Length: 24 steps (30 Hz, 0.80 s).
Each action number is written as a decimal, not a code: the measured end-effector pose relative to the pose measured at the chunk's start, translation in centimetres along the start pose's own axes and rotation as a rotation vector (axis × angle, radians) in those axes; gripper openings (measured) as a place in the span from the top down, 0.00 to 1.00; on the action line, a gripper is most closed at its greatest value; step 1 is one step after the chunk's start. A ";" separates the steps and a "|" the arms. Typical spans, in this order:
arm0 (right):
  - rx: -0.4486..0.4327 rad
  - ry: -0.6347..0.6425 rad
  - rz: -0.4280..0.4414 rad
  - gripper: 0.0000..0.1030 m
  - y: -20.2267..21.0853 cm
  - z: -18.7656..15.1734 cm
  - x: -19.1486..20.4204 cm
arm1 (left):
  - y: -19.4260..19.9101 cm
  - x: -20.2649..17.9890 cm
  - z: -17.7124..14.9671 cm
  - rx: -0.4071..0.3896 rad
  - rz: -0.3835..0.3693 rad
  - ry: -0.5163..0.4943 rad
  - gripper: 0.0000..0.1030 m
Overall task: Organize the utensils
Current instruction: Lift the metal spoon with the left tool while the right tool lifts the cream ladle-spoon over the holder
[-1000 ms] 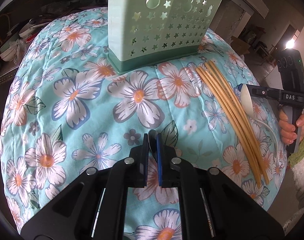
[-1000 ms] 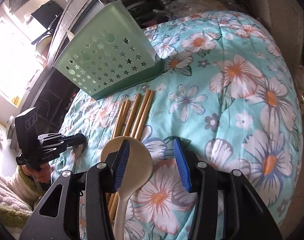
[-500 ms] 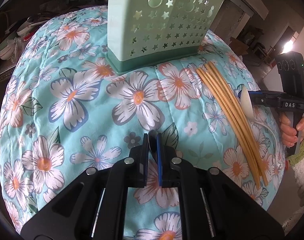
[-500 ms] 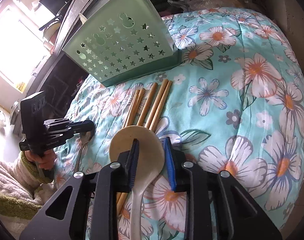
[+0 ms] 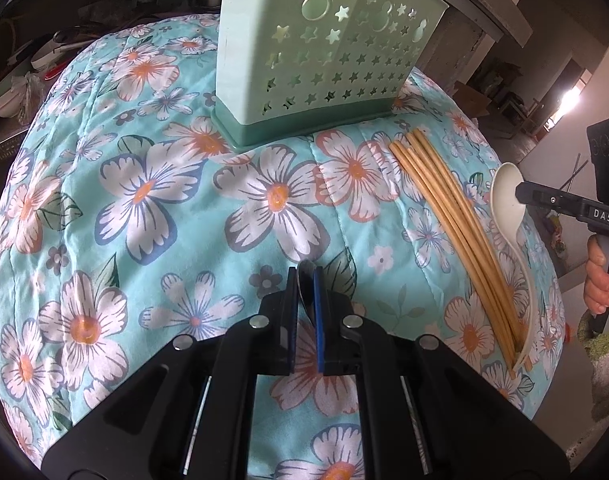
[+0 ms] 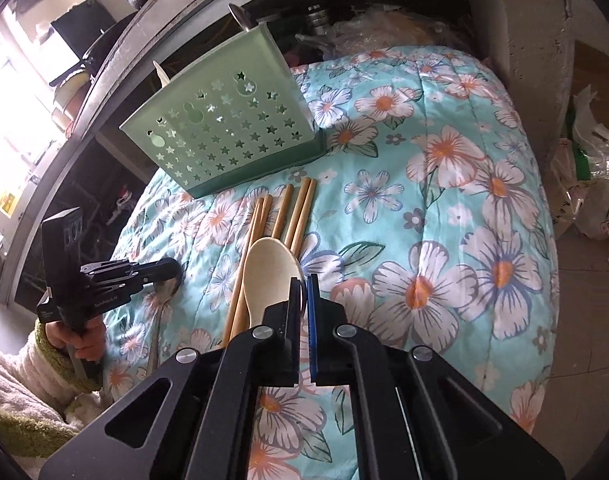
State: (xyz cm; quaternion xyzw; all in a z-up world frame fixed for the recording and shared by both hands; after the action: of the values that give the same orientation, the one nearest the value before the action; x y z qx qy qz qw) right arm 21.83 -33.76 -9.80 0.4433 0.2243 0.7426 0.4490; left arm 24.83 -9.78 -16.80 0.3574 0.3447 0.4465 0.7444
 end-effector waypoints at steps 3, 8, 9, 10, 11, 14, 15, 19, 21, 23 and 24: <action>-0.049 0.012 -0.040 0.97 1.7 0.8 0.6 | 0.3 0.2 0.2 -0.010 -0.012 0.012 0.95; -0.144 0.037 -0.089 0.97 5.0 2.7 1.9 | 2.1 0.7 0.6 -0.056 -0.047 0.044 0.96; -0.162 0.044 -0.094 0.97 5.6 3.0 2.2 | 2.8 0.8 0.8 -0.077 -0.054 0.049 0.97; -0.181 0.051 -0.100 0.97 6.2 3.5 2.7 | 3.6 1.0 1.1 -0.099 -0.058 0.051 0.97; -0.196 0.055 -0.105 0.97 6.6 3.8 3.1 | 4.4 1.1 1.4 -0.124 -0.063 0.056 0.98; -0.248 0.068 -0.110 0.97 8.0 5.3 4.2 | 7.2 1.3 3.1 -0.200 -0.089 0.072 0.98; -0.268 0.073 -0.112 0.97 8.4 5.8 4.7 | 8.4 1.5 3.9 -0.235 -0.084 0.069 0.98; -0.329 0.081 -0.107 0.97 9.6 7.6 5.9 | 14.0 2.4 7.9 -0.398 -0.083 0.061 0.98; -0.349 0.077 -0.099 0.97 9.8 8.1 6.3 | 17.2 2.9 10.3 -0.500 -0.073 0.063 0.98; -0.357 0.068 -0.089 0.97 9.7 8.2 6.4 | 19.9 3.3 12.7 -0.598 -0.040 0.077 0.98; -0.361 0.062 -0.082 0.97 9.6 8.2 6.4 | 21.2 3.4 13.8 -0.644 -0.013 0.081 0.98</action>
State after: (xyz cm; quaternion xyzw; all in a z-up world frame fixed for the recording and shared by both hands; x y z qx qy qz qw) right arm 23.10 -33.55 4.34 0.3231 0.1192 0.7651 0.5440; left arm 28.71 -2.42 7.32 0.0835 0.2174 0.5415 0.8078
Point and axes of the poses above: each gripper's, at about its wrist camera, not at the fingertips, and y roughly against the way its jaws point, x to its left, z to its top, the point moved 9 cm from there along -y, roughly the way its jaws point, and after that the axes turned 5 degrees about z, right-handed, at the moved point
